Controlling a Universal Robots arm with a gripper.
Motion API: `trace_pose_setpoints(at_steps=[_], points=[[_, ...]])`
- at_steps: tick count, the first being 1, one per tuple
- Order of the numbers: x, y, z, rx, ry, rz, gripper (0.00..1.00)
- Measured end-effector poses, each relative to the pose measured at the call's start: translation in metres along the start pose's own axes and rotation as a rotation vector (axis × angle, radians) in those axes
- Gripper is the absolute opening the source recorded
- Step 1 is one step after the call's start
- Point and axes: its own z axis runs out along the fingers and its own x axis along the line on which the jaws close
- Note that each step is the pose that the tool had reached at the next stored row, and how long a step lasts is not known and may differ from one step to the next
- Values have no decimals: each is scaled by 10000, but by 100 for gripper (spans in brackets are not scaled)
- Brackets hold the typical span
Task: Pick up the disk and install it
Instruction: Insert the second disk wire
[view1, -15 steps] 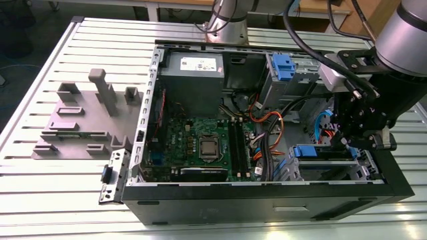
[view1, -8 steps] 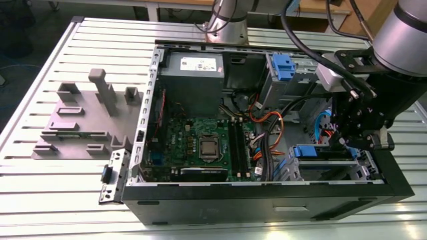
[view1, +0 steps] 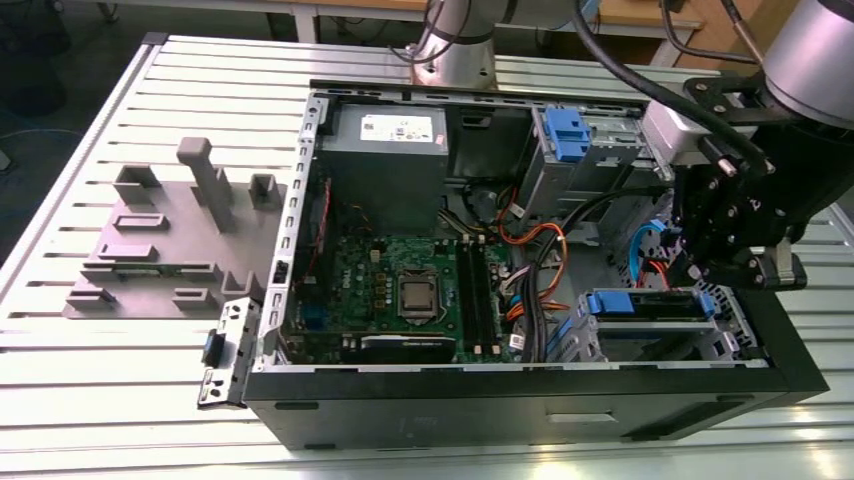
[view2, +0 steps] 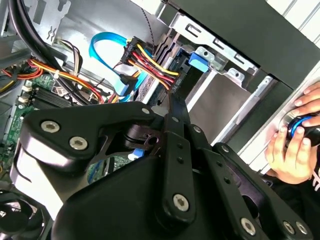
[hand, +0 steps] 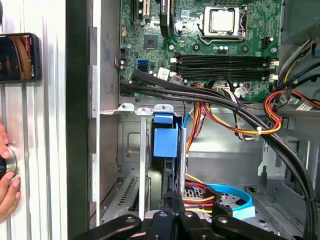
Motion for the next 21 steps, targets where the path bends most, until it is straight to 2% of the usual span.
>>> trace_pose_setpoints(at_steps=[7, 14, 17, 21], points=[[0, 0, -5, 0, 0, 0, 11], [0, 37, -10, 1, -2, -1, 11], [-2, 37, -32, 1, 1, 1, 11], [-13, 32, -97, 1, -1, 0, 11]])
